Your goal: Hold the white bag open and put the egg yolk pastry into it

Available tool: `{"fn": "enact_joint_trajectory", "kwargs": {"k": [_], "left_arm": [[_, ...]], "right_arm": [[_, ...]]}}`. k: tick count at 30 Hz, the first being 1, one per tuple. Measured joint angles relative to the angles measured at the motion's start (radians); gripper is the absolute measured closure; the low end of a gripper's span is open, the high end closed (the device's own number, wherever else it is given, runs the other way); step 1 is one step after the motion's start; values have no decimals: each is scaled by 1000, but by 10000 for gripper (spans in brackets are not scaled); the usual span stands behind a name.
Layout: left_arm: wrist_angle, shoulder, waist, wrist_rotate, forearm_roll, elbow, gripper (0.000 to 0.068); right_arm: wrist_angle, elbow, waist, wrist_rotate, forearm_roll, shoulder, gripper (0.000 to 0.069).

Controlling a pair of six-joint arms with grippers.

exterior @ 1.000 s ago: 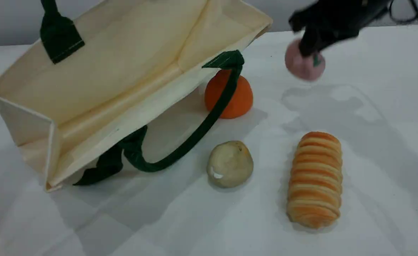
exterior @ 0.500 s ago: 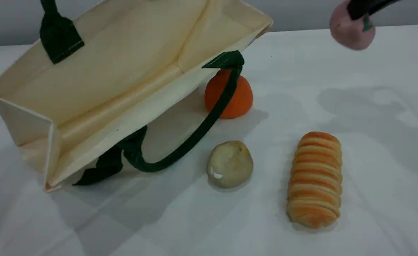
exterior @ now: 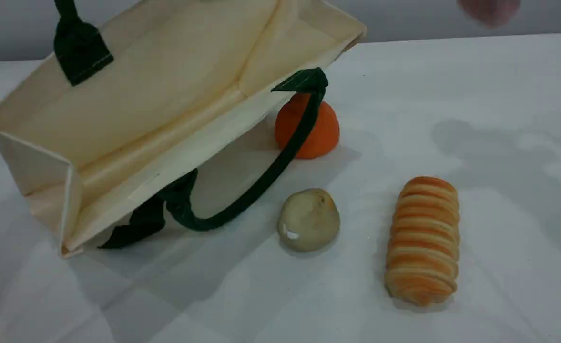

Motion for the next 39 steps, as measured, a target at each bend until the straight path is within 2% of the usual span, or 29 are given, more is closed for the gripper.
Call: {"fn": "enact_joint_trajectory", "kwargs": {"k": [14,21,24,29,32,35,39], "left_arm": [[0,0,0,0,0,0,593],[0,0,0,1,0,0,593],[0,0,0,1,0,0,593],[0,0,0,1,0,0,593],[0,0,0,1,0,0,593],[0,0,0,1,0,0,593],[0,0,0,1,0,0,593]], "right_arm": [[-151,-13,0,-9,30,284,644],[-234,-14,71,-46,30,311,613],[-250,-14,99,-57,30,311,532],[-246,-14,98,-54,30,311,279],[-215,-14,98,-54,30,311,164],[-181,-14,98,-44,30,309,124],[-107,-14,98,-16,31,289,117]]}}
